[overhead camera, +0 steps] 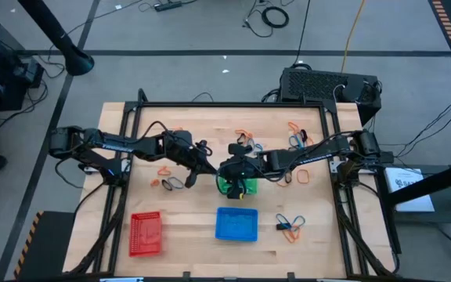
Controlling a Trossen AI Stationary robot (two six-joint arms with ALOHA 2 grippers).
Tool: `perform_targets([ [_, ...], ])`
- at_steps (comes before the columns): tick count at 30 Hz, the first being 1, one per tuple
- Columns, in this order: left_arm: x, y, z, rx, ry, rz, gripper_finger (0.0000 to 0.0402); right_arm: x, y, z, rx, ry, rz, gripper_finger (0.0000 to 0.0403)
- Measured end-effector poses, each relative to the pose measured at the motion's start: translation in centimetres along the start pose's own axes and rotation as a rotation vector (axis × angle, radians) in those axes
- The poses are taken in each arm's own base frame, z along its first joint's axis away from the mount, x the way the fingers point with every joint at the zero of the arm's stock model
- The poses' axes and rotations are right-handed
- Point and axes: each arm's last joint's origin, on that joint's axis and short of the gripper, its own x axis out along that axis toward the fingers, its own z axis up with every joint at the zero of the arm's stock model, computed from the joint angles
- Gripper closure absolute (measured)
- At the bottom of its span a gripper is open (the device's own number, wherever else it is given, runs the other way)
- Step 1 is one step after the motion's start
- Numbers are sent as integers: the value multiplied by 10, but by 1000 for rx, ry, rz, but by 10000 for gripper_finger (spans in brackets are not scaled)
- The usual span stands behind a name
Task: Sort rubber bands into baskets
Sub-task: Put the blue rubberband into the green bin
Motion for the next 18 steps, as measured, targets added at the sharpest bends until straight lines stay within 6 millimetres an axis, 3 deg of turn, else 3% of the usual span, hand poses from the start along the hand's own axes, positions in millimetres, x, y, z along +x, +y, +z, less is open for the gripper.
perform_targets([
  [6, 0, 0, 0, 0, 0, 0, 395, 0, 0, -1, -2, 5, 0, 333],
  [13, 0, 1, 0, 0, 0, 26, 395, 0, -1, -1, -9, 7, -3, 395],
  [18, 0, 2, 0, 27, 4, 114, 392, 0, -2, -1, -13, 15, -12, 400],
])
